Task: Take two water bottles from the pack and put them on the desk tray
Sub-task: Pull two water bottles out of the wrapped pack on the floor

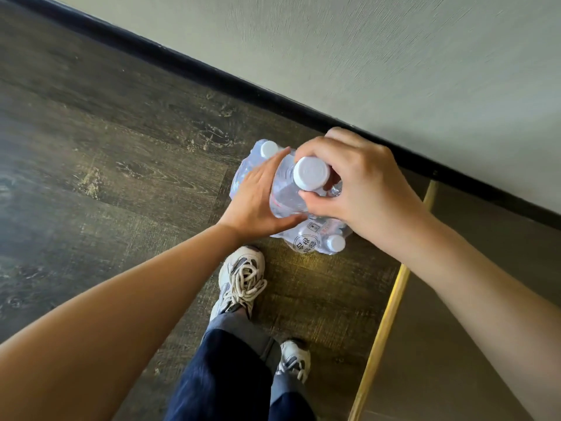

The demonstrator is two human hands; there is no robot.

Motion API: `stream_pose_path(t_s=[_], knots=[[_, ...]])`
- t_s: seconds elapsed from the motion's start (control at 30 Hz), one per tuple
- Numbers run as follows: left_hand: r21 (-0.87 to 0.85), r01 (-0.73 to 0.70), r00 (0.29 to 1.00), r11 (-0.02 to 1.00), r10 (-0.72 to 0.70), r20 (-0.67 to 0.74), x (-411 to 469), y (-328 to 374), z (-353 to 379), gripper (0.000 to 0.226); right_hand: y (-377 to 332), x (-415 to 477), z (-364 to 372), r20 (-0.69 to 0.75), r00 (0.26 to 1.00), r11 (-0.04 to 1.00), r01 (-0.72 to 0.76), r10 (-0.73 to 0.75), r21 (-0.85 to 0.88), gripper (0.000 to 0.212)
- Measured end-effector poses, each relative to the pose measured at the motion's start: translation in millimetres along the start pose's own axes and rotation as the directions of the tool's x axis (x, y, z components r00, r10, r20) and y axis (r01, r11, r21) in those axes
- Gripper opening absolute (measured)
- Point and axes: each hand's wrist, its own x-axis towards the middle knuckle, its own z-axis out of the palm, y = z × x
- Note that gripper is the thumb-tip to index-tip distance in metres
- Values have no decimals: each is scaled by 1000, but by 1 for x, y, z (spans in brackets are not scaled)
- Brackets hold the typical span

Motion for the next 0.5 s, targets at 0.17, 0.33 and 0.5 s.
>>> stream_pose_path(t_s=[0.17, 0.33, 0.5], knots=[[-218, 35, 978, 975, -78, -195, -14, 37, -15, 82, -7, 7, -19, -45, 998, 995, 45, -41, 88, 31], [-153, 171, 979, 973, -186, -83, -25, 37, -35, 78, 24, 12, 6, -7, 993, 917, -108, 120, 384, 59], [-159, 258, 960, 953, -271, -65, -26, 21, -36, 78, 81, 0, 77, 188, 899, 878, -431, 397, 208, 52]])
